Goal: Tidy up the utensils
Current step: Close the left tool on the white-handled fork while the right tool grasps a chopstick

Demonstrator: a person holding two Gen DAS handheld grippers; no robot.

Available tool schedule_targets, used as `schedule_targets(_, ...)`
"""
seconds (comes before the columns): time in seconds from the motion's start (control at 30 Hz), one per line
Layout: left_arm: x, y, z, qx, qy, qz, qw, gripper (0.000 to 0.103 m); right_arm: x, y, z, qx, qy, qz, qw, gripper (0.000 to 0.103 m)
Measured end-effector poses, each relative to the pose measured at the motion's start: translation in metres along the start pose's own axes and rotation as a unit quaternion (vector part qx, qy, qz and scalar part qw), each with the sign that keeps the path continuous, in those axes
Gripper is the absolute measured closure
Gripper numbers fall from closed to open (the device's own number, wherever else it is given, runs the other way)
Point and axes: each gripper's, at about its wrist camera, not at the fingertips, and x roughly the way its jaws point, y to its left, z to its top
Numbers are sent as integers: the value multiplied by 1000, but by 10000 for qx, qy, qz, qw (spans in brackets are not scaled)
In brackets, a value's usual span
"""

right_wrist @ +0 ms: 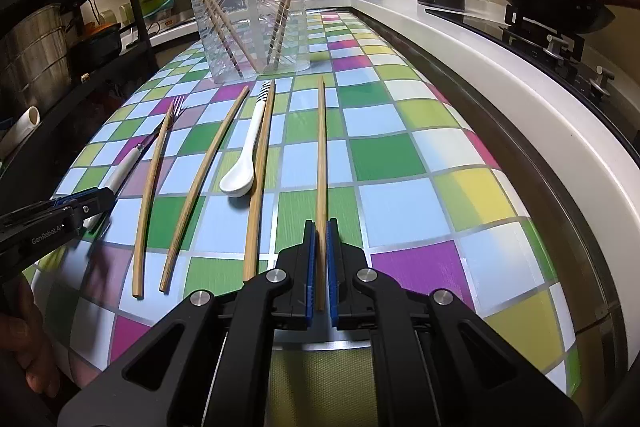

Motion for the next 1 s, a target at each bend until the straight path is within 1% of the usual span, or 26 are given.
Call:
schedule_targets(0.27,0,-2,-1,4,-60,75,10000,85,0,1,-1,-25,-35,-46,10000,97)
schedule_targets(0.43,0,0,-2,-79,-75,23,9999,85,-1,2,-2,-21,-58,-52,10000,97)
schedule_targets(0.7,-1,0,-4,-53,-169,45,9998,85,-1,4,-5,-59,-199,-83,9998,97)
schedule_targets(1.0,-1,-2,-5,51,-230,76,9997,85,-1,4,-5,-126,-240,-79,9996,97)
